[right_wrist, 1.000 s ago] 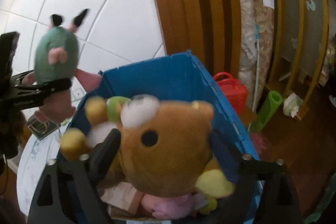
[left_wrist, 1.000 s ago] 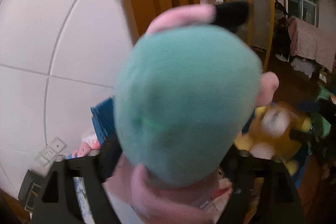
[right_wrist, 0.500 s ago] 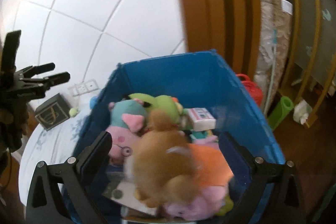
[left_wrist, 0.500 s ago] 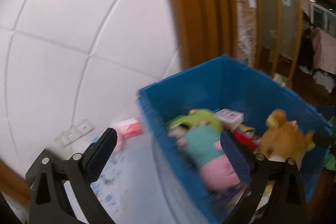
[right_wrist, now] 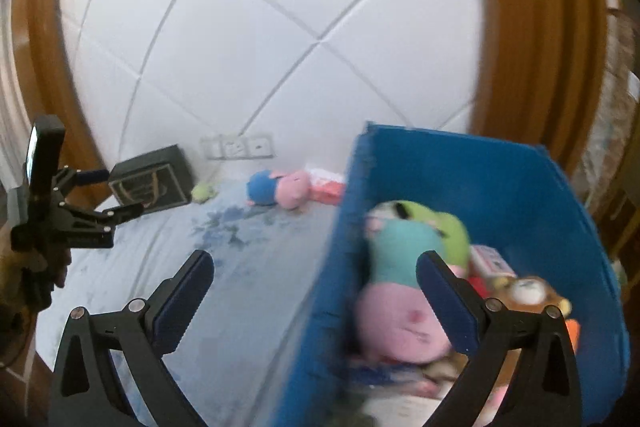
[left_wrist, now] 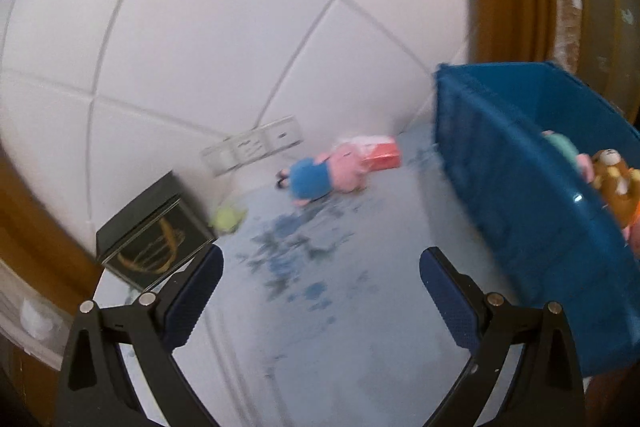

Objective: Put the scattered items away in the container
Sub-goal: 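Move both tools back toward the green frog and blue-shirted pig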

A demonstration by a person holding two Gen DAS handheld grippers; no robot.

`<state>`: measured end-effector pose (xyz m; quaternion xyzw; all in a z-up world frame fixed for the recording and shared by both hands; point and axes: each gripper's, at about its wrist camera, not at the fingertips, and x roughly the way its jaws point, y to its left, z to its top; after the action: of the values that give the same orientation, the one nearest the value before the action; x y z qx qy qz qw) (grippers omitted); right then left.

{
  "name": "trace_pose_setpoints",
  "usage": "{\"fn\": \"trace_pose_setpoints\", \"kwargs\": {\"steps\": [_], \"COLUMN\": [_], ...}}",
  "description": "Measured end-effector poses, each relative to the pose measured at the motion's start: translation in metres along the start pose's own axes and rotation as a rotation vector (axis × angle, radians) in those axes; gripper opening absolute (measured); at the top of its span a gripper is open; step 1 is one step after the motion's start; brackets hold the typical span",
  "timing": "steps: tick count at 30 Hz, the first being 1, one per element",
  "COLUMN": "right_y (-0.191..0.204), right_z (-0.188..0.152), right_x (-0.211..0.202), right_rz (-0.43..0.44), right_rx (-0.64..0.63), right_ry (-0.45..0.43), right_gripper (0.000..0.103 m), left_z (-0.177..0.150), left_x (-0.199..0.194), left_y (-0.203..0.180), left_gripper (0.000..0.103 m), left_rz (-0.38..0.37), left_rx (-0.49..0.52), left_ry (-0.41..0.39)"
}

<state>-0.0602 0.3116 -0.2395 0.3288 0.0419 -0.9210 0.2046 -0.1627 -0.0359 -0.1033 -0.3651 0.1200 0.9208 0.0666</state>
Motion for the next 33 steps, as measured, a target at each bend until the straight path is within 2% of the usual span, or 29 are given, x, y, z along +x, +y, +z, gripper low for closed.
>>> {"fn": "trace_pose_setpoints", "kwargs": {"steps": [7,14,19,24,27,31,33], "right_y": [0.085,0.115,0.114,0.103,0.102,0.087,0.079], "right_z": [0.013,0.007,-0.004,-0.015,-0.018,-0.017,-0.013], "right_x": [0.083,0.179,0.266,0.356,0.415,0.473,0.496], "right_rz": [-0.011,-0.058,-0.085,-0.102,-0.104,-0.103,-0.111], "right_rx": [-0.024,0.024,0.080,0.134,0.104,0.120,0.122], "right_ry": [0.060,0.086,0.072,0.025,0.013,-0.019,-0.022], "right_gripper": [0.103,0.103,0.103,0.103,0.103,0.103,0.103], "left_z": [-0.031,-0.039,-0.040,-0.039,-0.041,-0.040,-0.041], "left_x": [0.062,0.145,0.229,0.313,0.351,0.393,0.413], "left_y": [0.080,0.114,0.126,0.140,0.146,0.148,0.146], "left_gripper": [0.100,0.100,0.100,0.100,0.100,0.100,0.100], "left_rz": [0.006,-0.024,-0.008,0.031,0.035,0.058,0.112], "left_rx": [-0.025,0.009,0.030,-0.030,-0.037,-0.012,0.006], "left_ry": [0.006,-0.023,-0.035,-0.010,0.004,0.020,0.013]}}
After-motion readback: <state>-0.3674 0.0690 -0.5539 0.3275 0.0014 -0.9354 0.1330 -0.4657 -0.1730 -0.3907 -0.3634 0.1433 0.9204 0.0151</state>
